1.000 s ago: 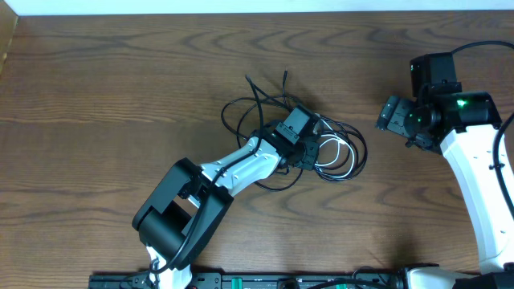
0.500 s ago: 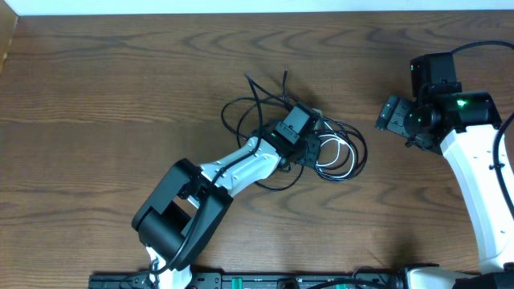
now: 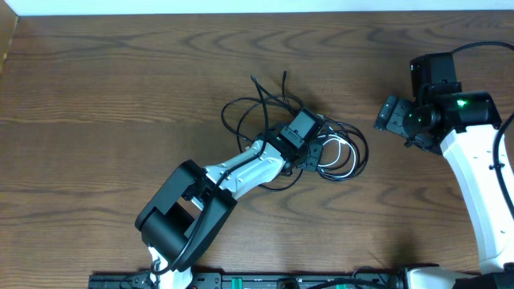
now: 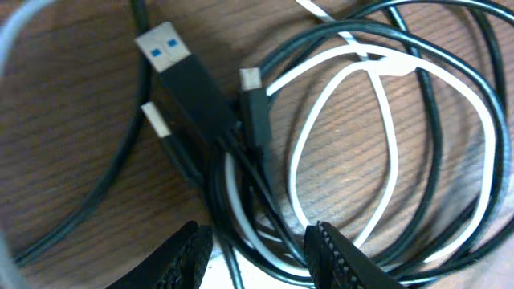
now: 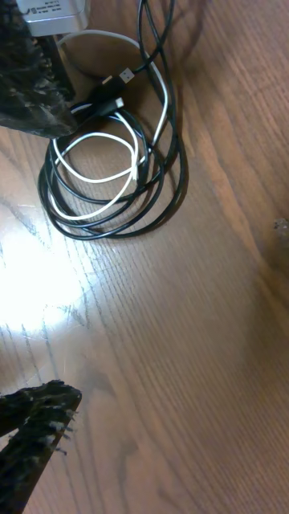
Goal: Untangle cables
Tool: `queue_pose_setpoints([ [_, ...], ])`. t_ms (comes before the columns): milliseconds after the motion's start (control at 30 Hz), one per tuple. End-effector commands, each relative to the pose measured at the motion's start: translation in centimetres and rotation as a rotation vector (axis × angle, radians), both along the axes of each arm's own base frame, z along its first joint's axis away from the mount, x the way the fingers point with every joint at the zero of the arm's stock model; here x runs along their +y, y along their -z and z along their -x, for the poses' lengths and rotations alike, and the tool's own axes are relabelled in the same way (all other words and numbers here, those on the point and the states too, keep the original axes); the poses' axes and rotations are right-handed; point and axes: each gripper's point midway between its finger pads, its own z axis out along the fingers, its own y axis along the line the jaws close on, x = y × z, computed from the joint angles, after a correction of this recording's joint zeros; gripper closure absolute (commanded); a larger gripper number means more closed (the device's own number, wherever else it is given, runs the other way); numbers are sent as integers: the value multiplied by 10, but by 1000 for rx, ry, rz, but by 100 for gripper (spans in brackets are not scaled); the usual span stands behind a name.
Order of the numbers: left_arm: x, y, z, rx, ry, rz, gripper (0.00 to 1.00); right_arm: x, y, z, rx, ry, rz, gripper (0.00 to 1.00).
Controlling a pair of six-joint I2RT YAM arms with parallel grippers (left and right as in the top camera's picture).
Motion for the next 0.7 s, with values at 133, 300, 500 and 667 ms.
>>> queue_pose_setpoints([
  [133,8,14,5,26,-34,-41,56,-1,-1,1,-1,-10,1,6],
  [300,0,16,13,23,-10,-41,56,-1,-1,1,0,-11,1,6],
  [500,-7,29,23,36,17,-59,57,0,0,2,1,-11,1,6],
  [667,-7,32,24,41,19,-64,66,-1,0,2,3,-10,1,6],
])
